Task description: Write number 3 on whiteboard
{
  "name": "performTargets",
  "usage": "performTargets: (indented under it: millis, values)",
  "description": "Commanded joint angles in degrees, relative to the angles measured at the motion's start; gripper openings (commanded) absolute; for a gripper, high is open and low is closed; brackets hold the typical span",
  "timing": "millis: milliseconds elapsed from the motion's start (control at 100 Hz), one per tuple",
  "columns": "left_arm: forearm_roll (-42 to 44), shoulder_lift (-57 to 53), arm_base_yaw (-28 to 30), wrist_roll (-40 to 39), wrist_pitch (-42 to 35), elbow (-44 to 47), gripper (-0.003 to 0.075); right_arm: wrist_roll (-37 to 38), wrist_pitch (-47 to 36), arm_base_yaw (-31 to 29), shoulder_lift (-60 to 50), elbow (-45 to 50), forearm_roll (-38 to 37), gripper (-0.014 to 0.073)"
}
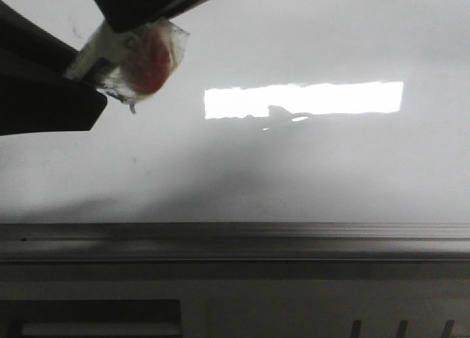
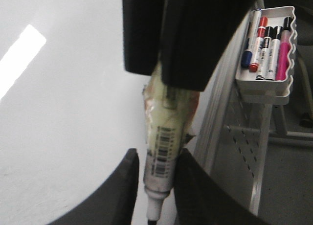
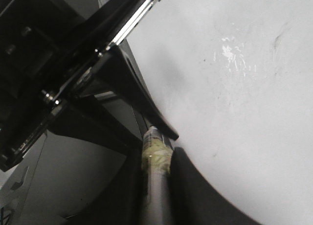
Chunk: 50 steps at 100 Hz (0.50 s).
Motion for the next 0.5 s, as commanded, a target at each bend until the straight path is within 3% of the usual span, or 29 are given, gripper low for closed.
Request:
performTargets:
  millis: [0,80,290,490]
  values:
    - [-2.4,-2.1,2.1,-0.9,-4.6,-2.1,0.0338,-0.5,-3.3,-0.2,-1.0,-3.2,0.9,-0.0071]
    - [-6.6,-4.3,5.2,-1.0,-4.1,-2.1,0.0386,-0.5,-2.1,-1.3,-1.0,-5.4,0.9,-0.0071]
    - [-12.5,-9.8,14.1,-1.0,-1.9,-2.1,0.0385,-0.4,3.8,-7.2,0.2,-12.2,0.9,-0.0063]
    - [-14.7,-11.5,18.4,-1.0,-2.1,-2.1,0.0385,1.4,8.5,-11.6,4.8,-18.4,0.9,-0.0062]
